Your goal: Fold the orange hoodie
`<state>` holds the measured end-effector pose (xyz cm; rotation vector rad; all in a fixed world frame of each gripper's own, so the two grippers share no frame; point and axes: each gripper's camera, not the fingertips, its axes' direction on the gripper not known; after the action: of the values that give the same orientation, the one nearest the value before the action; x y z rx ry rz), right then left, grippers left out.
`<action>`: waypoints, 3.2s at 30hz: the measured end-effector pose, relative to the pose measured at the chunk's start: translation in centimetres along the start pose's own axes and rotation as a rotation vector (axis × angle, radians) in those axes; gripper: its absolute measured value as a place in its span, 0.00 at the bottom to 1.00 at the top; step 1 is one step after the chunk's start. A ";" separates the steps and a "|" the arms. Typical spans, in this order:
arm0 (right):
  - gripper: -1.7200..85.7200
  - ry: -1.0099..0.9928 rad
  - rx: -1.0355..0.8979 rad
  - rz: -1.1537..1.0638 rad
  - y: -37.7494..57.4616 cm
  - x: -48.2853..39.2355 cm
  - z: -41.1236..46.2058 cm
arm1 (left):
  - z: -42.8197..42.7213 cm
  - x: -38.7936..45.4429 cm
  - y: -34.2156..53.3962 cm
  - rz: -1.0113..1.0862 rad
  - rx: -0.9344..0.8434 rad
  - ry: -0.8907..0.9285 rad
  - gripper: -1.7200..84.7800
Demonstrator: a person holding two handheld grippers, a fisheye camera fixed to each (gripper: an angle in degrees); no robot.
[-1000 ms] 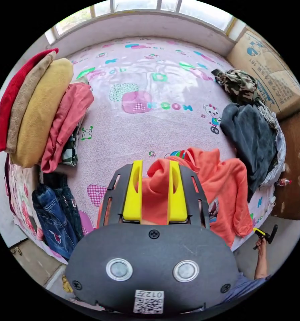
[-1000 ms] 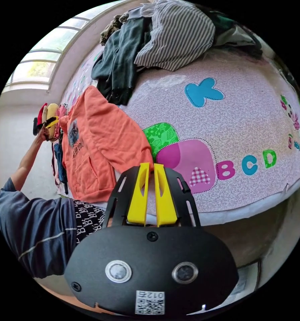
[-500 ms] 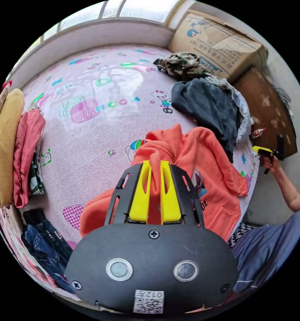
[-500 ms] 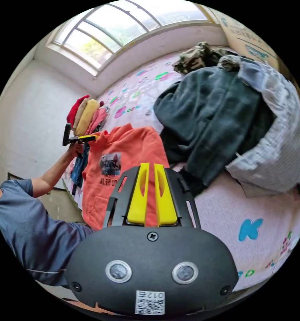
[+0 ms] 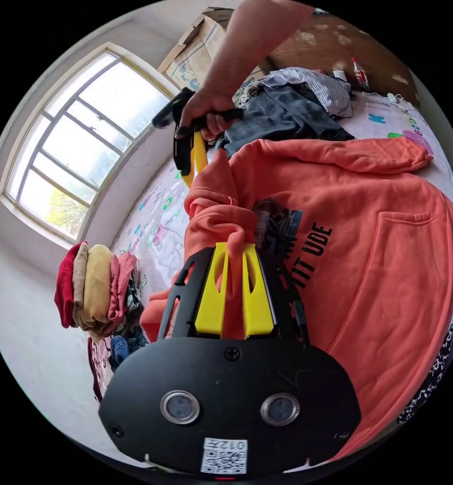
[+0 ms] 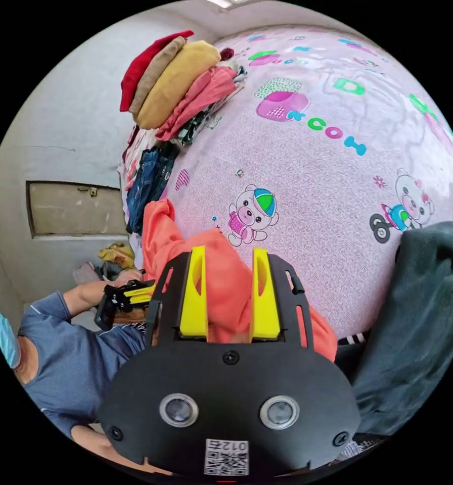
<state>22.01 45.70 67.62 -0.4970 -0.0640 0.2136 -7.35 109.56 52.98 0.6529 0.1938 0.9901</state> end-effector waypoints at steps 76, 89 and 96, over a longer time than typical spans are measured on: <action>0.16 0.815 0.823 -0.199 -8.2 -16.4 -3.0 | 58.9 -34.4 12.9 -0.951 -0.095 0.566 0.04; 0.08 0.517 1.073 0.041 4.4 -11.2 -8.7 | 61.9 -36.0 11.2 -0.755 -0.219 0.527 0.02; 0.04 0.321 1.023 0.071 9.7 -10.3 -8.4 | 65.3 -37.3 17.6 -1.200 -0.145 0.775 0.02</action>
<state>11.09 47.88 55.47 0.4910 0.3656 0.2057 -11.82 57.90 110.22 -0.0818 1.0460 0.0257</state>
